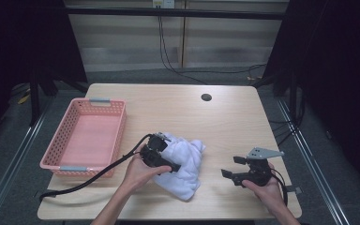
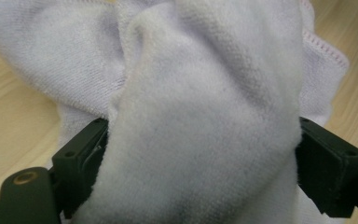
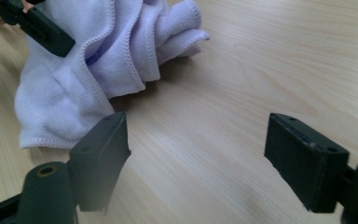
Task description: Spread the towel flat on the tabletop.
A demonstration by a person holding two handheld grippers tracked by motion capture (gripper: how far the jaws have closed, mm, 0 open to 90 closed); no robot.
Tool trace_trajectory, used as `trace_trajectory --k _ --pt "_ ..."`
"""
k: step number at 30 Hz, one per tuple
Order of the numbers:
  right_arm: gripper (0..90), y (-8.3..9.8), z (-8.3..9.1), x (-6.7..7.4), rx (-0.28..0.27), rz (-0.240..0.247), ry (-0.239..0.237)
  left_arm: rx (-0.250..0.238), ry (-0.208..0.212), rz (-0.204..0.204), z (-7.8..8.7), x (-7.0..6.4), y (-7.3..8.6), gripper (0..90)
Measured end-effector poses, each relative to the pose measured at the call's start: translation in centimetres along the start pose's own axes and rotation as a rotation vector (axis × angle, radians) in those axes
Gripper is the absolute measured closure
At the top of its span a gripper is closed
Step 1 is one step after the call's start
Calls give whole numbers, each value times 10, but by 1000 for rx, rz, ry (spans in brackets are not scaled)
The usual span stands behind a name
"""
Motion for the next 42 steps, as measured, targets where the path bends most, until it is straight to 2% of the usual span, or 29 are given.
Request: trace_trajectory --k 3,6,7,8,9,10,11,13,14,15,16,18,20,22,25,27,28,29,30,31,33,34,35,36,37,38,39,41,42 --pt "267 -8 -6 6 -1 20 -17 -27 -4 -20 6 -1 -4 151" --pt "302 -12 -12 9 0 31 -30 -51 -15 -1 10 0 -6 153" --pt "356 -18 -21 12 8 45 -46 -68 -20 -8 12 0 -7 157" --pt "356 -18 -21 12 8 45 -46 -78 -18 -15 14 -1 -7 157" --pt "408 -23 -28 16 16 61 -73 -104 9 -11 17 -4 -7 154" --pt "447 -26 -32 17 18 69 -76 -118 10 -12 26 -4 -3 179" --pt "447 -26 -32 17 18 69 -76 -118 10 -12 26 -4 -3 212" --pt "520 -32 -38 21 10 68 -109 -145 3 -9 35 -5 5 232" --pt "571 -35 -42 22 8 65 -119 -164 -15 -17 41 -7 11 266" --pt "628 -40 -49 28 14 89 -146 -169 -35 -41 49 -10 20 370" --pt "641 -42 -51 29 11 90 -148 -178 -41 -40 52 -12 24 371" --pt "658 -49 -55 34 1 102 -169 -178 -38 -38 55 -13 28 365" --pt "660 -55 -59 39 -11 104 -183 -201 -65 -34 64 -12 31 365" --pt "657 -56 -61 41 -11 109 -193 -215 -51 -26 70 -14 34 337" --pt "604 -57 -71 50 1 127 -228 -232 -61 -23 82 -16 36 324" --pt "505 -56 -79 55 9 138 -237 -246 -73 -44 86 -18 38 311" --pt "466 -55 -81 59 15 140 -257 -259 -65 -35 87 -20 39 312" --pt "415 -54 -84 61 18 141 -260 -270 -49 -29 87 -22 39 324" --pt "354 -52 -86 61 26 138 -241 -278 -23 -28 82 -23 41 350" --pt "337 -48 -91 62 47 143 -221 -268 -19 -36 74 -24 42 378" --pt "396 -40 -97 66 75 157 -233 -258 -22 -56 56 -24 43 459" --pt "470 -36 -100 68 84 169 -232 -249 -24 -59 49 -24 43 464" --pt "615 -32 -101 74 93 195 -237 -224 -34 -66 38 -21 43 480" --pt "615 -32 -101 74 93 195 -237 -208 -47 -76 33 -19 44 480" --pt "756 -35 -97 76 80 200 -239 -201 -51 -89 27 -13 43 481" --pt "756 -35 -97 76 80 200 -239 -201 -51 -89 27 -13 43 497" --pt "814 -39 -94 76 65 193 -240 -212 -33 -67 26 -9 42 497" --pt "850 -48 -85 73 22 160 -260 -231 -5 -25 26 0 38 569" --pt "855 -54 -78 69 -4 147 -254 -237 3 -22 27 1 37 624"
Point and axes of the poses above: each handheld gripper's, and its own axes: z roughly backward along the jaws, y roughly out of its underside, x roughly to its left, the point moved 9 cm from there along -z, roughly forward along the jaws, and after that the axes turned 5 degrees about z, right-handed, at the moved point
